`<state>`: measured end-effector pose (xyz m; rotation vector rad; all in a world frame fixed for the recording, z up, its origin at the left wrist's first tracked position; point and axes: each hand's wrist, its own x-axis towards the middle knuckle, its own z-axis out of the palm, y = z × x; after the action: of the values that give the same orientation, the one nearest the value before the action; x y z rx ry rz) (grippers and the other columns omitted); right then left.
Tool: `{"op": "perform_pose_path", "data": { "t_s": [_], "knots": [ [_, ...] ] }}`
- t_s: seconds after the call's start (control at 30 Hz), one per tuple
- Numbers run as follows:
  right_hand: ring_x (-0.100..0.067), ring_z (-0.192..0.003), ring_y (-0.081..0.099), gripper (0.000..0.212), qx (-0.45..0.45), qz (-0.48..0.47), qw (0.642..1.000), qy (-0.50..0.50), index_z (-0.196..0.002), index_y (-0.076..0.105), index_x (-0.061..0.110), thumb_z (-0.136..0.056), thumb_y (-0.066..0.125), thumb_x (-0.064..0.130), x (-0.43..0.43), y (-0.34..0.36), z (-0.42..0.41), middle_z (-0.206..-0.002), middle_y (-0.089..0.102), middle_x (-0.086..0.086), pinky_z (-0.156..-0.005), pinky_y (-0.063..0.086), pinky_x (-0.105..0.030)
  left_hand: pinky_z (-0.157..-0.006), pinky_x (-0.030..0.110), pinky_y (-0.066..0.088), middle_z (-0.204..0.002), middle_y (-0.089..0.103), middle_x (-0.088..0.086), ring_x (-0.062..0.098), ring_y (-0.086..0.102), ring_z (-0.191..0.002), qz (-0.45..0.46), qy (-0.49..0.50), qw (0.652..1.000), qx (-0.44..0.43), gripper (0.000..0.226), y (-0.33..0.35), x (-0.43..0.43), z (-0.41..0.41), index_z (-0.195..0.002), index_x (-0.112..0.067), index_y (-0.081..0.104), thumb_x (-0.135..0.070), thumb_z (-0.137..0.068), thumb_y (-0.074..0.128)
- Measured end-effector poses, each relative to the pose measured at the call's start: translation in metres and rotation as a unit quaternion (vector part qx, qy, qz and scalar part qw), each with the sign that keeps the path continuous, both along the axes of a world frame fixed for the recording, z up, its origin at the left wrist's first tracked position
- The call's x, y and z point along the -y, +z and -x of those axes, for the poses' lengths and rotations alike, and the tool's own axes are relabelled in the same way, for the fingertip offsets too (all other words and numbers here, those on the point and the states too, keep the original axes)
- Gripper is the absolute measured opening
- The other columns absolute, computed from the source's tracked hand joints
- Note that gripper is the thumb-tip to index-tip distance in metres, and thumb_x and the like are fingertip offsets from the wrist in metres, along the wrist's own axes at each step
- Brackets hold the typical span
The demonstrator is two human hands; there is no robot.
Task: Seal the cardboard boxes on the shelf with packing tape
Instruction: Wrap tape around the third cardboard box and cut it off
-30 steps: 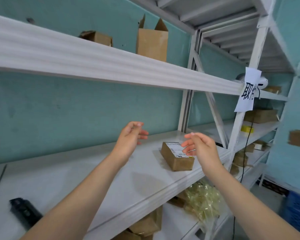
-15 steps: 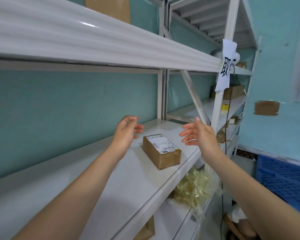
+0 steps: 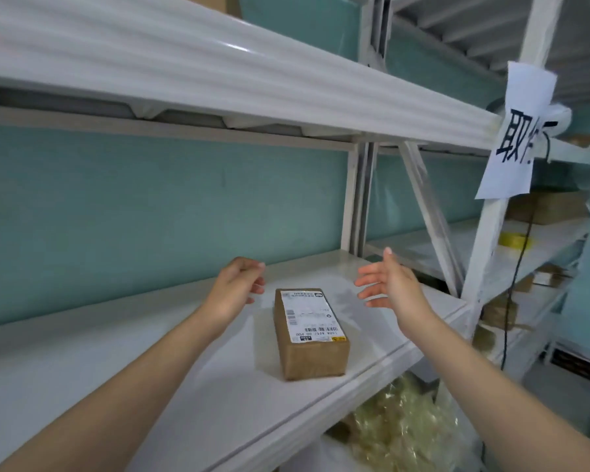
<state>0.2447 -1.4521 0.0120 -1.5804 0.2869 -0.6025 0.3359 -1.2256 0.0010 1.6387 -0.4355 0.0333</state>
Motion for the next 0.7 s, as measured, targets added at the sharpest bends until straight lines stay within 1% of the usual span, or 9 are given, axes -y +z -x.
{"op": "perform_pose_path", "data": {
  "t_s": [0.13,0.23,0.3,0.4,0.5,0.57,0.6,0.63,0.7],
  "knots": [
    [-0.023,-0.055,0.056,0.056,-0.049,0.013,0.995,0.085,-0.087,0.061,0.002,-0.099,0.025,0.044,0.015,-0.003,-0.028,-0.076,0.063,-0.015,-0.050,0.044,-0.026,-0.066,0.029,0.043,-0.083,0.063,0.003,0.015,0.060,-0.074,-0.022,0.043,0.999,0.009,0.008,-0.002,0.000,0.010,-0.086,-0.022,0.054,-0.023,-0.094,0.053],
    [-0.021,-0.058,0.056,0.049,-0.053,0.019,0.984,0.167,-0.089,0.062,0.003,-0.098,0.033,0.041,0.017,-0.006,-0.045,-0.079,0.064,-0.012,-0.051,0.045,-0.027,-0.064,0.027,0.044,-0.088,0.064,0.008,0.015,0.061,-0.074,0.003,0.090,0.996,-0.009,0.005,-0.003,-0.004,0.025,-0.092,-0.020,0.054,-0.025,-0.093,0.054],
    [-0.019,-0.065,0.056,0.035,-0.043,0.036,0.978,0.200,-0.087,0.063,0.007,-0.095,0.045,0.035,0.016,-0.011,-0.053,-0.084,0.064,-0.013,-0.056,0.046,-0.028,-0.068,0.027,0.046,-0.094,0.065,0.007,0.016,0.063,-0.083,-0.011,0.093,0.995,-0.029,0.037,-0.007,-0.005,0.040,-0.112,-0.016,0.052,-0.038,-0.085,0.063],
    [-0.016,-0.081,0.060,0.012,-0.063,0.098,0.966,0.231,-0.083,0.065,0.020,-0.088,0.059,0.029,0.012,-0.025,-0.065,-0.090,0.066,-0.003,-0.070,0.045,-0.028,-0.082,0.027,0.049,-0.108,0.059,-0.003,0.010,0.059,-0.103,-0.129,0.062,0.989,-0.032,0.100,-0.021,-0.001,0.064,-0.131,-0.021,0.034,-0.063,-0.049,0.072],
    [-0.015,-0.078,0.061,0.024,-0.121,0.091,0.954,0.257,-0.087,0.066,0.021,-0.082,0.060,0.044,0.005,-0.032,-0.070,-0.080,0.068,0.005,-0.068,0.042,-0.028,-0.091,0.017,0.042,-0.118,0.043,-0.021,0.000,0.049,-0.113,-0.259,0.024,0.965,-0.017,0.132,-0.037,0.014,0.082,-0.138,-0.038,0.003,-0.063,-0.036,0.082],
    [-0.017,-0.066,0.061,0.032,-0.140,0.063,0.952,0.266,-0.080,0.067,0.018,-0.080,0.060,0.049,0.002,-0.034,-0.071,-0.068,0.069,0.003,-0.062,0.045,-0.029,-0.086,0.005,0.038,-0.114,0.037,-0.033,-0.014,0.048,-0.107,-0.273,0.020,0.962,0.001,0.124,-0.048,0.024,0.090,-0.130,-0.048,0.000,-0.057,-0.041,0.086],
    [-0.017,-0.060,0.061,0.032,-0.142,0.055,0.951,0.269,-0.075,0.067,0.017,-0.079,0.060,0.048,0.001,-0.034,-0.070,-0.064,0.068,0.001,-0.060,0.046,-0.029,-0.081,0.001,0.038,-0.112,0.038,-0.034,-0.021,0.047,-0.101,-0.267,0.023,0.963,0.022,0.115,-0.054,0.028,0.093,-0.125,-0.048,0.003,-0.051,-0.046,0.087],
    [-0.016,-0.055,0.060,0.030,-0.141,0.055,0.950,0.272,-0.071,0.065,0.016,-0.080,0.060,0.044,0.001,-0.036,-0.069,-0.061,0.066,0.000,-0.057,0.046,-0.028,-0.077,-0.001,0.038,-0.111,0.040,-0.030,-0.024,0.047,-0.097,-0.255,0.030,0.966,0.041,0.107,-0.059,0.030,0.094,-0.121,-0.043,0.007,-0.043,-0.051,0.088],
    [-0.018,-0.053,0.057,0.024,-0.126,0.072,0.951,0.273,-0.070,0.062,0.014,-0.080,0.062,0.036,0.000,-0.038,-0.065,-0.063,0.063,-0.005,-0.055,0.043,-0.027,-0.073,0.003,0.042,-0.112,0.044,-0.018,-0.019,0.050,-0.093,-0.214,0.045,0.974,0.051,0.092,-0.059,0.029,0.098,-0.116,-0.031,0.019,-0.030,-0.056,0.088]
  ]
}}
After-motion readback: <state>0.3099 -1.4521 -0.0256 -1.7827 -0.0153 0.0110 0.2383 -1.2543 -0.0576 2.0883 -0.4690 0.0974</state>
